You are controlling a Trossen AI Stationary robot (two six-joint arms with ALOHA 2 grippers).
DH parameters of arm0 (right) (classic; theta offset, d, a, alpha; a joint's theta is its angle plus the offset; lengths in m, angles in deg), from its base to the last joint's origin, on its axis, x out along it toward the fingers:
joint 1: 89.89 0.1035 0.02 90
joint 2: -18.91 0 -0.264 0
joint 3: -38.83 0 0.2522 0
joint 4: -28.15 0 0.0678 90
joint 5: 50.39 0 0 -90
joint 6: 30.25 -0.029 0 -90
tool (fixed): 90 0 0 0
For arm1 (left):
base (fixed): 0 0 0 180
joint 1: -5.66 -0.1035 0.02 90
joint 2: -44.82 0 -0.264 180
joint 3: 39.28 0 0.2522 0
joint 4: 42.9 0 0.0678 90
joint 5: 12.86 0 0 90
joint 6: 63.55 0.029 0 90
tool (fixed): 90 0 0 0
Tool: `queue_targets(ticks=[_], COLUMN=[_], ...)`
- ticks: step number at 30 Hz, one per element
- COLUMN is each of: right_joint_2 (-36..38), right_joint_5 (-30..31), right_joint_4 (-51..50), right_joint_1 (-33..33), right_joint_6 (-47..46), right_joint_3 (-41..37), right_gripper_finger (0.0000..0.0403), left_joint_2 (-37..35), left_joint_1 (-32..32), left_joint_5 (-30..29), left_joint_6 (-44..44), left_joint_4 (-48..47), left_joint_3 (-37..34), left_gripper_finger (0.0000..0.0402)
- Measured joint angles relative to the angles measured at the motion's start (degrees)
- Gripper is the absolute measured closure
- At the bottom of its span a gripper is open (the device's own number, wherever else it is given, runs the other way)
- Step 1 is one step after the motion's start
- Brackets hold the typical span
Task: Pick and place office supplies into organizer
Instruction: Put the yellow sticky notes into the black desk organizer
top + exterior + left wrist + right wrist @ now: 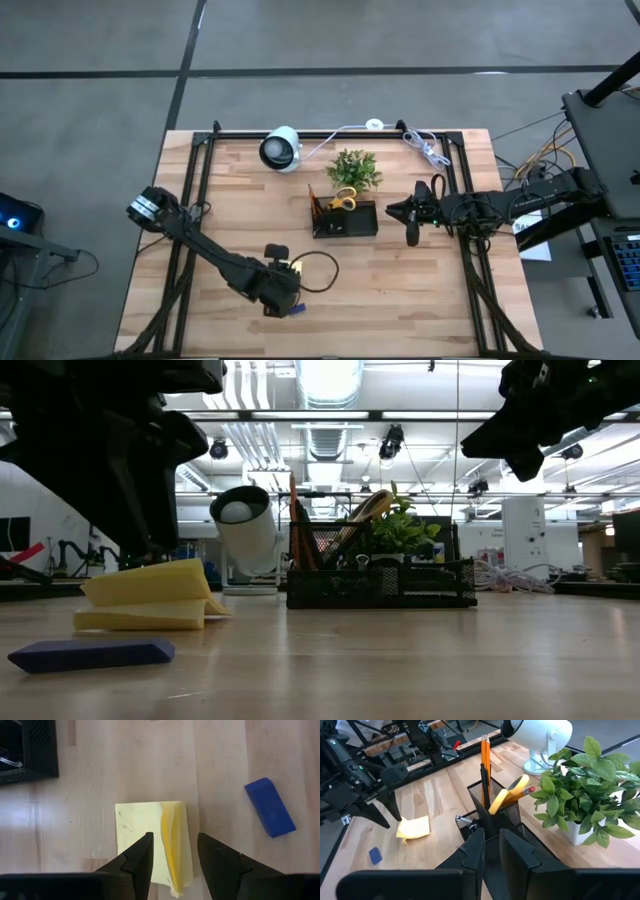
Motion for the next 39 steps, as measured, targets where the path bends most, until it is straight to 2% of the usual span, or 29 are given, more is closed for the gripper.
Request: queue_targets(ticks=[10,39], right_joint_2=[0.0,0.0], right_joint_5=[0.0,1.4], right_joint_4=[-0.4,-1.0], right_joint_1=[0.0,0.0], right_joint_6=[0.0,-0.2], right_joint_3=[0.0,0.0], right_gripper_finger=[0.0353,0.0353], left_joint_2=[0.9,4.5], left_joint_1=[0.0,0.4], left_joint_5=[-1.1,-6.5], left_joint_6=[1.4,-0.3], left_joint_4=[-0.7,1.5], left_joint_3=[-2.6,-2.4], left_gripper_finger=[0.0265,0.0265])
